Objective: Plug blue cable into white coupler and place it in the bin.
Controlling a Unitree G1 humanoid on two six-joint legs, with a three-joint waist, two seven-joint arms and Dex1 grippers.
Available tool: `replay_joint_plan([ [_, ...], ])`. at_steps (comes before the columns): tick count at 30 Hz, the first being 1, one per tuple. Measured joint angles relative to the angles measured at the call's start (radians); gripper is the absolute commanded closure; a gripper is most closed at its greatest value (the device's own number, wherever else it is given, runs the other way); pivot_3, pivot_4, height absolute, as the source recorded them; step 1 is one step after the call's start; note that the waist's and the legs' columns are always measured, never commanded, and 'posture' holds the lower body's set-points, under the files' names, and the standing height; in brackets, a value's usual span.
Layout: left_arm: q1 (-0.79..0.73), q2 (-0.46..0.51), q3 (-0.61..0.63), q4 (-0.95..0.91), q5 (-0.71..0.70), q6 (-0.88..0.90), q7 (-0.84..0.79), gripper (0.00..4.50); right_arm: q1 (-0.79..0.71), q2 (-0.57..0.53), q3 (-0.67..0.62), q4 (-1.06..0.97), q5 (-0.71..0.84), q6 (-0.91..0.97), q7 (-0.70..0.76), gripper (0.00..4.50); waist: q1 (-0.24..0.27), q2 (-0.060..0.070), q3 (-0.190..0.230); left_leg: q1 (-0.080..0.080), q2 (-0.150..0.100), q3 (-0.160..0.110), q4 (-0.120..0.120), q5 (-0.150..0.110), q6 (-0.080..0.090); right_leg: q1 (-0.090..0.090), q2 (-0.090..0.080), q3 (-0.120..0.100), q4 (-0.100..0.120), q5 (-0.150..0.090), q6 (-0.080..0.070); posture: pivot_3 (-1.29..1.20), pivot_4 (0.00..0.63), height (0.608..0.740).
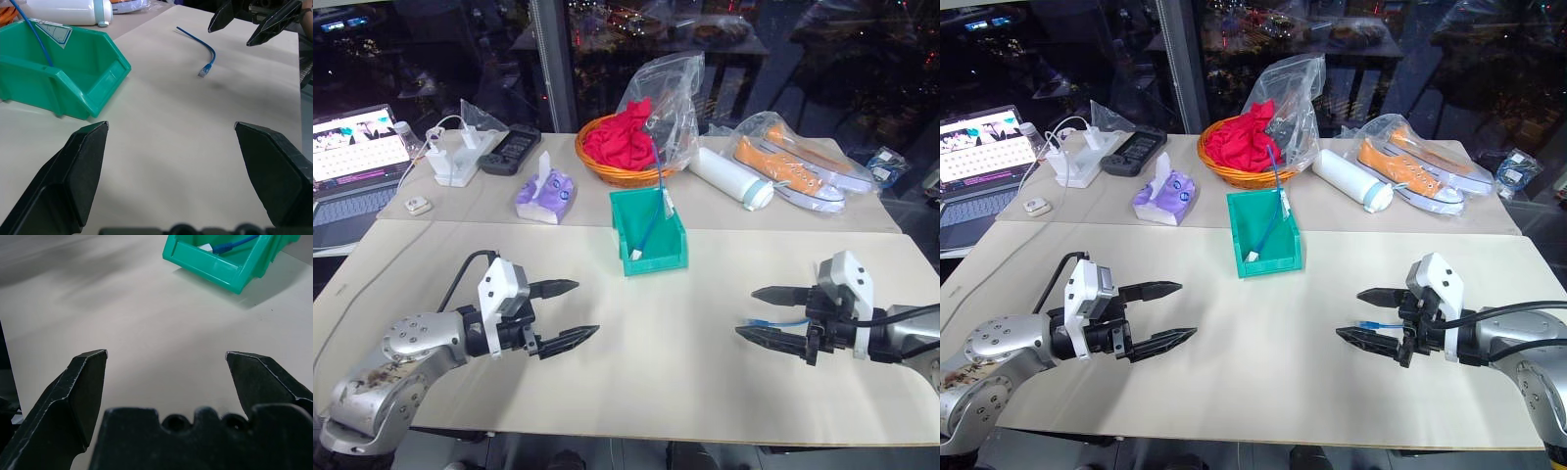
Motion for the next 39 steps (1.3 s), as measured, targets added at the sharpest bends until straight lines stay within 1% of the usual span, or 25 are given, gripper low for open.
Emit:
replay_joint_plan([
  [2,-0.003,-0.003,-0.001,0.001,-0.001,0.0,0.0,0.06,0.0,-0.001,0.001,0.001,-0.001,-0.001,0.001,0.0,0.0,0.0,0.0,0.0,0.0,0.0,0.0,0.0,0.0,0.0,0.0,0.0,0.0,0.0,0.0,0.0,0.15,0.722],
  [6,-0.064,-0.072,-0.028,0.012,-0.029,-0.01,-0.008,0.06,-0.007,-0.025,0.041,0.041,-0.039,-0.032,0.02,0.0,0.002,0.0,0.0,0.0,0.0,0.0,0.002,0.0,0.0,0.001,0.0,0.0,0.001,0.0,0.0,0.0,0.15,0.722],
  [8,-0.065,-0.072,-0.036,0.015,-0.03,-0.01,-0.016,0.06,-0.007,-0.032,0.044,0.046,-0.049,-0.041,0.025,0.0,0.002,0.0,0.0,0.0,0.0,0.0,0.002,0.0,0.0,0.001,0.0,0.0,0.001,0.0,0.0,0.0,0.15,0.722],
  [16,-0.076,-0.07,-0.07,0.046,-0.019,-0.013,-0.068,0.06,-0.017,-0.068,0.127,0.154,-0.191,-0.139,0.032,0.0,0.0,0.0,0.0,0.0,0.0,0.0,0.002,0.0,0.0,0.001,0.0,0.0,0.001,0.0,0.0,0.0,0.15,0.722],
  [22,-0.084,-0.068,-0.084,0.051,-0.001,-0.014,-0.083,0.06,-0.073,-0.105,0.189,0.24,-0.278,-0.19,0.042,0.0,-0.002,0.0,0.0,0.0,0.0,0.0,0.003,0.0,0.0,0.001,0.0,0.0,0.001,0.0,0.0,0.0,0.15,0.722],
  [31,-0.077,-0.074,-0.101,0.05,0.004,-0.018,-0.081,0.06,-0.193,-0.117,0.351,0.418,-0.453,-0.227,0.031,0.0,-0.002,0.0,0.0,0.0,0.0,0.0,0.003,0.0,0.0,0.001,0.0,0.0,0.001,0.0,0.0,0.0,0.15,0.722],
  [34,-0.075,-0.074,-0.101,0.05,0.011,-0.021,-0.08,0.06,-0.215,-0.115,0.374,0.44,-0.466,-0.219,0.032,0.0,-0.003,0.0,0.0,0.0,0.0,0.0,0.003,0.0,0.0,0.001,0.0,0.0,0.002,0.0,0.0,0.0,0.15,0.722],
  [36,-0.073,-0.074,-0.101,0.05,0.014,-0.025,-0.08,0.0,-0.226,-0.115,0.381,0.445,-0.466,-0.202,0.037,0.51,-0.003,0.0,0.0,0.001,0.0,0.0,0.004,0.0,0.0,0.001,0.0,0.0,0.002,0.0,0.0,0.0,0.15,0.722],
  [37,-0.071,-0.074,-0.101,0.05,0.016,-0.03,-0.079,0.0,-0.227,-0.115,0.384,0.445,-0.465,-0.198,0.042,0.65,-0.002,0.0,0.0,0.0,0.0,0.0,0.005,0.0,0.0,0.001,0.0,0.0,0.002,0.0,0.0,0.0,0.15,0.722],
  [39,-0.063,-0.074,-0.101,0.05,0.017,-0.034,-0.079,0.0,-0.227,-0.114,0.39,0.44,-0.463,-0.189,0.055,1.37,-0.003,0.0,0.0,0.0,0.0,0.0,0.007,-0.001,0.001,0.002,0.0,0.0,0.003,0.0,0.0,0.0,0.15,0.722],
])
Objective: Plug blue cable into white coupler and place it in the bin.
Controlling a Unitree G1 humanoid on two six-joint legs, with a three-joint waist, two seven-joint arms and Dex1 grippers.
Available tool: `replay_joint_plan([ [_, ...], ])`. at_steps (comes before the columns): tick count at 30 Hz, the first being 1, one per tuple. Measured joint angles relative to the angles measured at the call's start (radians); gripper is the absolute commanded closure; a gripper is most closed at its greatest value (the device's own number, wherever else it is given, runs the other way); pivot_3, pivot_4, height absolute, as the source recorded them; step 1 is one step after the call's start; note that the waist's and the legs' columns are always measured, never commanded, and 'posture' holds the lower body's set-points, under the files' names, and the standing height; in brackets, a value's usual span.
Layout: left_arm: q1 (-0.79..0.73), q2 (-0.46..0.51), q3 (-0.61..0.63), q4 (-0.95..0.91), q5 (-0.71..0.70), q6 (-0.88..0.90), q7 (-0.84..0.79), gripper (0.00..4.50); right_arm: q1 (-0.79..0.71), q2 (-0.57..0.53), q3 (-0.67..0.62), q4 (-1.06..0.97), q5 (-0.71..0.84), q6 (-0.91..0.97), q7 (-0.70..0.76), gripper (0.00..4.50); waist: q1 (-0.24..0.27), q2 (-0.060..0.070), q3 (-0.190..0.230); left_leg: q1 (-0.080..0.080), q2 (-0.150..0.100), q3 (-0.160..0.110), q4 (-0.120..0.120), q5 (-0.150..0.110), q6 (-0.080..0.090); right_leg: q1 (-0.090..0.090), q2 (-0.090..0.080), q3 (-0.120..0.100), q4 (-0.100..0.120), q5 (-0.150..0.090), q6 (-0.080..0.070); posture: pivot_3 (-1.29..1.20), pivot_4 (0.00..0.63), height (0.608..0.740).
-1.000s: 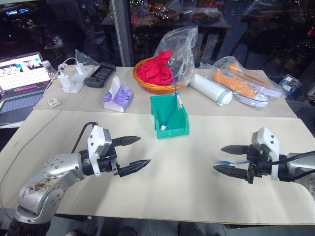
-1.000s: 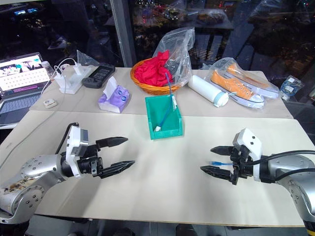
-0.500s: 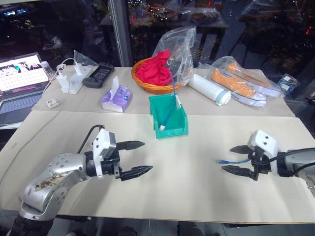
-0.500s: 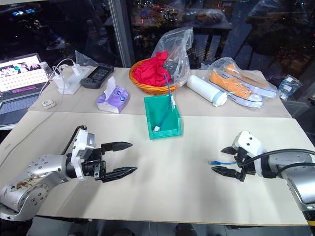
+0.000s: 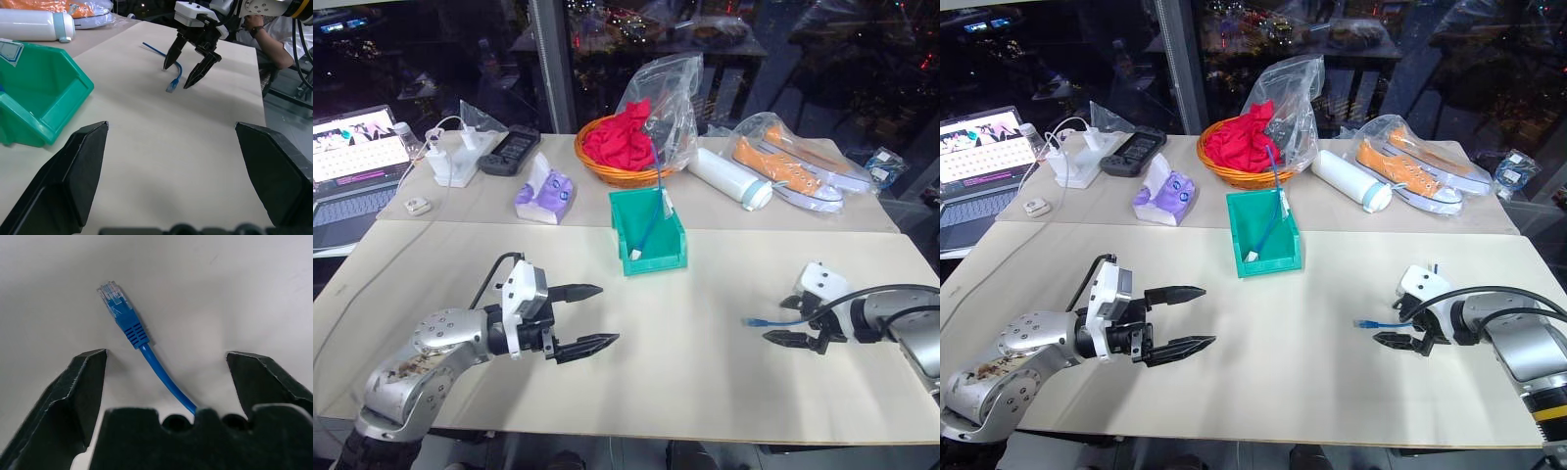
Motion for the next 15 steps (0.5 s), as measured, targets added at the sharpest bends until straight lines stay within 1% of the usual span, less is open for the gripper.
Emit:
replay_joint_plan([
  [5,0.007,0.0,0.0,0.0,0.003,-0.002,0.008,0.0,0.0,0.001,0.016,-0.011,0.0,0.014,0.015,2.98,0.001,0.0,0.0,0.0,0.0,0.0,0.003,0.0,0.001,0.002,0.0,0.0,0.0,0.001,0.001,0.0,0.15,0.722],
  [7,0.007,0.0,0.0,0.0,0.006,-0.003,0.011,0.0,0.001,0.001,0.017,-0.014,0.0,0.018,0.02,3.77,0.001,0.0,0.0,0.0,0.0,0.0,0.003,0.0,0.0,0.002,0.0,0.0,0.0,0.002,0.001,0.0,0.15,0.722],
  [8,0.008,0.0,0.0,0.0,0.008,-0.003,0.012,0.0,0.001,0.001,0.016,-0.016,0.0,0.022,0.021,4.03,0.001,-0.001,0.0,0.001,0.0,0.0,0.003,0.0,0.0,0.002,0.0,0.0,0.0,0.002,0.001,0.0,0.15,0.722],
  [9,0.01,0.001,0.0,0.0,0.008,-0.003,0.012,0.0,0.003,0.001,0.015,-0.018,0.0,0.027,0.021,4.4,0.001,-0.001,-0.001,0.001,0.0,0.0,0.003,0.0,0.0,0.003,0.0,0.0,0.0,0.002,0.001,0.0,0.15,0.722],
  [10,0.012,0.001,0.0,0.0,0.009,-0.003,0.012,0.0,0.01,0.001,0.014,-0.022,0.001,0.033,0.022,4.48,0.001,-0.002,-0.001,0.001,0.0,0.0,0.003,0.0,0.001,0.002,0.0,0.0,0.0,0.002,0.001,0.0,0.15,0.722],
  [15,0.018,0.004,0.0,0.0,0.02,-0.003,0.013,0.0,0.032,0.005,0.004,-0.048,0.007,0.065,0.022,4.48,0.003,-0.004,-0.002,0.0,0.0,0.0,0.003,-0.001,0.001,0.002,0.0,0.0,0.0,0.002,0.001,0.0,0.15,0.722],
])
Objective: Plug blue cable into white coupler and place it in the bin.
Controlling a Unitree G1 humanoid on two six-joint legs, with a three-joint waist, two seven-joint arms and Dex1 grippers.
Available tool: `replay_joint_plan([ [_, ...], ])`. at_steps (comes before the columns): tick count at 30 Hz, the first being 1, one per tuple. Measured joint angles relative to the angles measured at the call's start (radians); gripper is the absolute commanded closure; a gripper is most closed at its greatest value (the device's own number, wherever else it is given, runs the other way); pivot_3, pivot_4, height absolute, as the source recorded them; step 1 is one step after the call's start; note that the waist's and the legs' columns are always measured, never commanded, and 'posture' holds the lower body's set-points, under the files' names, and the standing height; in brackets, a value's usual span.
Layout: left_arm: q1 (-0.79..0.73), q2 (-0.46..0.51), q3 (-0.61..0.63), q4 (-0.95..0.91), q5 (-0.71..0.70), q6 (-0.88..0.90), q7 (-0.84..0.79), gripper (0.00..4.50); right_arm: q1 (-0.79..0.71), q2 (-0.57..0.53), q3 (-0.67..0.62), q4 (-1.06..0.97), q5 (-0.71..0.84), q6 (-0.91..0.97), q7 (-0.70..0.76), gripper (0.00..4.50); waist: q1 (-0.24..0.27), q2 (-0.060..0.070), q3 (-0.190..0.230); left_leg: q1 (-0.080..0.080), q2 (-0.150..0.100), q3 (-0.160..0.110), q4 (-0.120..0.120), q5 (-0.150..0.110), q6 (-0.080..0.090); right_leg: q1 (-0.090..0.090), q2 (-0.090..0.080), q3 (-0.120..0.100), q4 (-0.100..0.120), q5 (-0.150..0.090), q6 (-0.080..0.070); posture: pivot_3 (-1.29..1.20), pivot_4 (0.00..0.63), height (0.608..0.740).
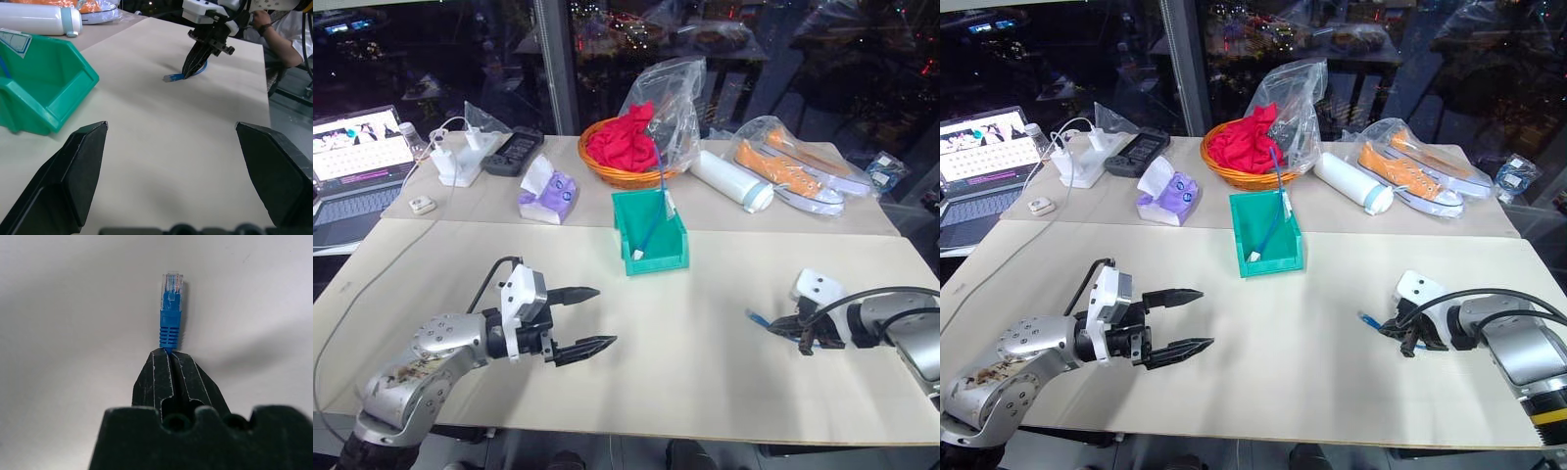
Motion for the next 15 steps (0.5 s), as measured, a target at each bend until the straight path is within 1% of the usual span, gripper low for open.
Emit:
replay_joint_plan([
  [4,0.0,0.0,0.001,0.0,0.001,0.0,0.001,0.0,0.024,0.018,-0.016,-0.043,0.007,0.014,0.0,4.48,0.0,0.0,0.0,0.0,0.0,0.0,0.0,0.0,0.0,0.0,0.0,0.0,0.0,0.0,0.0,0.0,0.15,0.722],
  [6,0.001,0.001,0.004,0.0,0.001,0.0,0.003,0.0,0.035,0.044,-0.025,-0.085,0.029,0.028,-0.001,4.48,-0.004,-0.001,0.0,0.0,0.0,0.0,0.0,0.0,0.0,0.0,0.001,0.0,0.0,0.0,0.0,0.0,0.15,0.722],
  [8,0.001,0.005,0.007,0.0,0.002,0.0,0.006,0.0,0.037,0.096,-0.01,-0.163,0.073,0.061,0.003,4.48,-0.013,-0.001,0.0,0.0,0.0,0.0,0.0,0.0,0.0,-0.001,0.001,0.001,0.001,0.0,0.0,0.0,0.15,0.722],
  [10,0.001,0.009,0.014,0.0,0.002,0.0,0.008,0.0,0.025,0.154,0.036,-0.235,0.105,0.086,0.005,4.48,-0.021,0.0,0.0,0.0,0.0,0.0,0.0,0.0,0.0,-0.002,0.001,0.001,0.003,0.0,0.0,0.0,0.15,0.722],
  [12,-0.006,0.013,0.019,0.001,0.002,0.0,0.008,0.0,-0.036,0.244,0.132,-0.33,0.14,0.116,0.005,4.48,-0.027,0.002,0.001,-0.001,0.0,0.0,0.0,0.001,-0.001,-0.002,0.001,0.001,0.003,0.0,0.0,0.0,0.15,0.722],
  [15,-0.01,0.018,0.023,0.003,0.003,-0.001,0.005,0.0,-0.148,0.312,0.223,-0.352,0.131,0.134,-0.015,4.48,-0.024,0.002,0.002,-0.001,0.0,0.0,0.0,0.001,-0.002,-0.002,0.0,0.001,0.002,0.0,0.0,0.0,0.15,0.722],
])
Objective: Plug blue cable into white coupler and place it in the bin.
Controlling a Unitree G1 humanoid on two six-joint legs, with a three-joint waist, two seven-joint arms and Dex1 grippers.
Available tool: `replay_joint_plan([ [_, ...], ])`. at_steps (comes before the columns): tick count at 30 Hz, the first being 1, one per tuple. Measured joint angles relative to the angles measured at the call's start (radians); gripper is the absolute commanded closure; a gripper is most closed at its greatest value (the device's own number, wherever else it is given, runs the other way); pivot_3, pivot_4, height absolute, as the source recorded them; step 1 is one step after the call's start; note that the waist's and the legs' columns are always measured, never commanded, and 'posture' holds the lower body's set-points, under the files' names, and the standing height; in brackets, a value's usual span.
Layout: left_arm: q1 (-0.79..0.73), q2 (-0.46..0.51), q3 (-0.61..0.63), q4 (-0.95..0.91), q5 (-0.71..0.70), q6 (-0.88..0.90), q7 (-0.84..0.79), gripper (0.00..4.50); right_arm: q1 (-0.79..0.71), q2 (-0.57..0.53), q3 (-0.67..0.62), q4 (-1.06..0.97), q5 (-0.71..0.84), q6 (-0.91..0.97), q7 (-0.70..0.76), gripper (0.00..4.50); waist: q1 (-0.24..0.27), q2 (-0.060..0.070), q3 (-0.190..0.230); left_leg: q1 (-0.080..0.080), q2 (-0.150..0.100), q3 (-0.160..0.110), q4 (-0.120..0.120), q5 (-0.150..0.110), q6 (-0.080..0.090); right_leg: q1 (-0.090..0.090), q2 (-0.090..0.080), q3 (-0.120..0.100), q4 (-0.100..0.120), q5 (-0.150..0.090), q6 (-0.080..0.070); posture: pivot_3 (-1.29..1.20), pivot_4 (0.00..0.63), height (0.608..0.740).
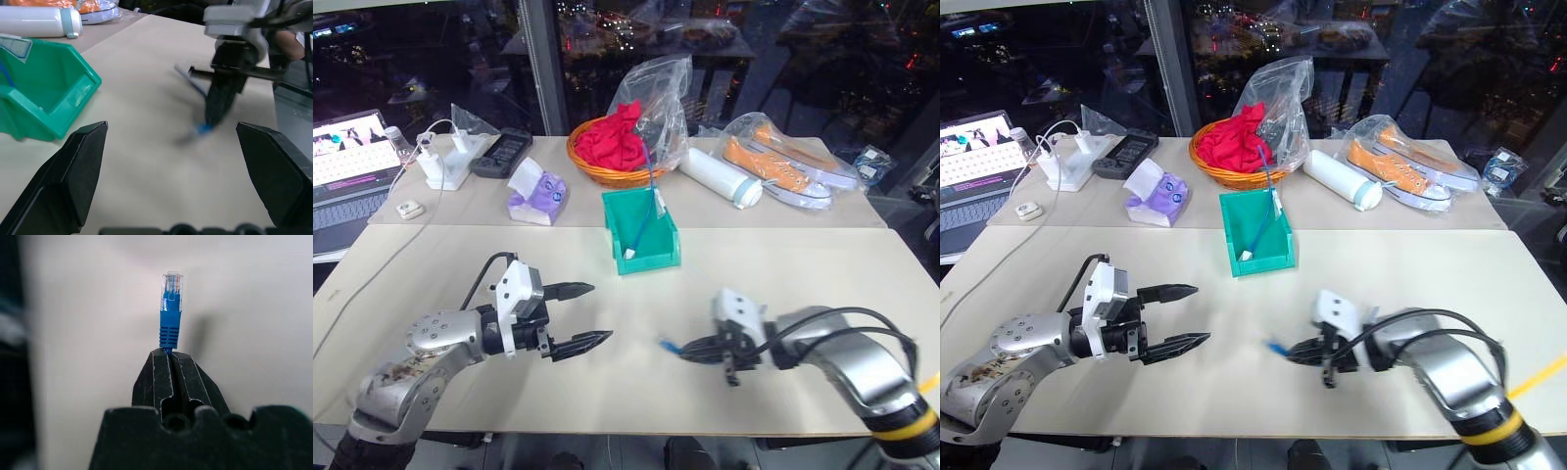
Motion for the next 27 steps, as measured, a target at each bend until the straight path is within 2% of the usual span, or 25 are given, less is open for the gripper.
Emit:
replay_joint_plan([
  [4,-0.017,0.016,-0.014,0.016,0.008,0.0,-0.024,0.0,-0.157,0.119,0.168,0.144,-0.119,-0.003,-0.051,4.48,0.005,0.0,0.0,0.0,0.0,-0.001,-0.001,0.0,0.0,-0.001,0.0,-0.001,0.0,0.0,0.0,0.0,0.15,0.722],
  [7,-0.029,0.044,-0.053,0.049,0.055,-0.032,-0.065,0.0,-0.189,0.133,0.219,0.21,-0.168,-0.049,-0.05,4.48,0.007,0.0,0.0,-0.002,0.0,-0.001,-0.001,0.0,0.0,-0.003,0.0,-0.001,-0.001,0.0,0.0,0.0,0.15,0.722],
  [9,-0.042,0.052,-0.079,0.084,0.09,-0.056,-0.091,0.0,-0.199,0.126,0.237,0.225,-0.186,-0.087,-0.043,3.84,0.005,0.0,0.0,-0.002,0.0,-0.001,-0.001,0.0,0.0,-0.003,0.0,-0.002,-0.001,0.0,0.0,0.0,0.15,0.722],
  [10,-0.053,0.052,-0.093,0.104,0.103,-0.066,-0.106,0.0,-0.2,0.126,0.244,0.23,-0.197,-0.102,-0.043,3.74,0.005,0.0,0.0,-0.002,0.0,-0.001,-0.001,0.0,0.001,-0.003,0.0,-0.002,-0.001,0.0,0.0,0.0,0.15,0.722],
  [12,-0.077,0.051,-0.125,0.143,0.135,-0.095,-0.134,0.0,-0.197,0.127,0.249,0.235,-0.208,-0.125,-0.043,3.16,0.005,0.0,0.0,0.0,0.0,-0.001,0.0,0.0,0.0,-0.001,0.0,-0.001,0.0,0.0,-0.001,0.0,0.15,0.722],
  [15,-0.105,0.033,-0.178,0.212,0.192,-0.148,-0.162,0.0,-0.183,0.127,0.249,0.226,-0.208,-0.133,-0.044,2.12,0.005,0.0,0.0,0.001,0.0,0.0,0.0,0.0,0.0,0.001,0.0,-0.001,0.001,0.001,-0.001,0.0,0.15,0.722],
  [18,-0.169,-0.047,-0.244,0.315,0.238,-0.201,-0.183,0.0,-0.145,0.123,0.186,0.189,-0.173,-0.078,-0.056,1.09,0.014,0.0,0.0,0.0,0.0,-0.001,0.001,0.001,-0.001,0.0,0.0,-0.001,0.001,0.002,0.0,0.0,0.15,0.722],
  [23,-0.243,-0.11,-0.321,0.446,0.304,-0.273,-0.237,0.0,-0.089,0.076,-0.038,0.078,-0.08,0.04,-0.107,1.09,0.021,0.0,0.0,-0.002,0.0,-0.001,0.001,0.001,0.001,-0.003,0.0,-0.001,0.0,0.002,-0.001,0.0,0.15,0.722],
  [27,-0.268,-0.124,-0.353,0.53,0.338,-0.321,-0.286,0.0,-0.044,0.073,-0.191,-0.035,0.02,0.117,-0.139,1.09,0.017,0.0,0.0,-0.002,0.0,-0.001,0.0,-0.002,0.005,-0.003,0.0,-0.002,-0.001,0.002,-0.001,0.0,0.15,0.722],
])
